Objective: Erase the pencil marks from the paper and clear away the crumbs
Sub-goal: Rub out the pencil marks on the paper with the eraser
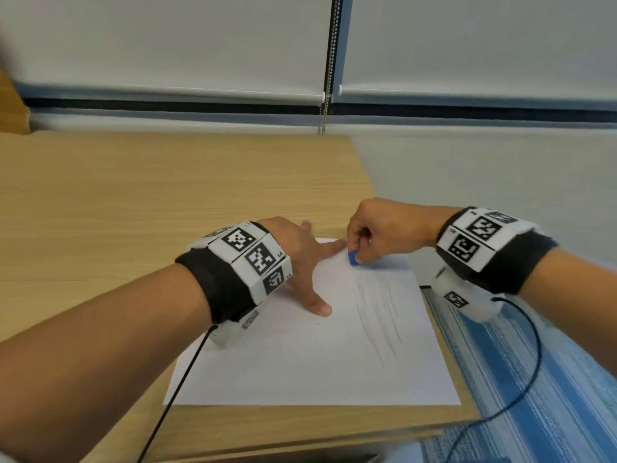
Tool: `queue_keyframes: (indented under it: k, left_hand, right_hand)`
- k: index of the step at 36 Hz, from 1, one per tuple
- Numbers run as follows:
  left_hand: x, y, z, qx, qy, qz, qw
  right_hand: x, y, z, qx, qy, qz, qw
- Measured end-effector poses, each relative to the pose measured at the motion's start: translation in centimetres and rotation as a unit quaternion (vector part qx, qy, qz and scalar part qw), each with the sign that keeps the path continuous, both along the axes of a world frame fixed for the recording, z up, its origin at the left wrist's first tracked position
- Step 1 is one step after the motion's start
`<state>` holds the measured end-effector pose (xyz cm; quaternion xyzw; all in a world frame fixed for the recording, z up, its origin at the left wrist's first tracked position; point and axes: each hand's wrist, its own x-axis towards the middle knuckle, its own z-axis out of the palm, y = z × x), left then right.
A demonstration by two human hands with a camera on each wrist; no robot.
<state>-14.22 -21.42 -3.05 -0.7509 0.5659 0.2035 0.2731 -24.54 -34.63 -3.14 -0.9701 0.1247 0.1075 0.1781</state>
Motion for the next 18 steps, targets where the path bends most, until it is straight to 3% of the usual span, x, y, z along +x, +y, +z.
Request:
queue_keyframes:
  k: [3, 8, 14, 18]
  left_hand:
    - [0.0, 0.0, 0.1, -0.001, 0.001, 0.001, 1.000]
    - [0.0, 0.0, 0.2, 0.006, 0.003, 0.003, 1.000]
    - [-0.1, -0.1, 0.2, 0.008, 0.002, 0.008, 1.000]
    - [-0.1, -0.1, 0.4, 0.018, 0.006, 0.007, 1.000]
  right_hand:
    - [0.1, 0.0, -0.3, -0.007, -0.037, -0.029, 0.999]
    - [-0.9, 1.2, 0.2, 0.065, 0.074, 0.019, 0.995]
    - [-0.8, 0.7, -0.3, 0.029, -0.025, -0.055, 0.998]
    - [-2.1, 2.4, -0.1, 0.083, 0.064, 0.000, 0.995]
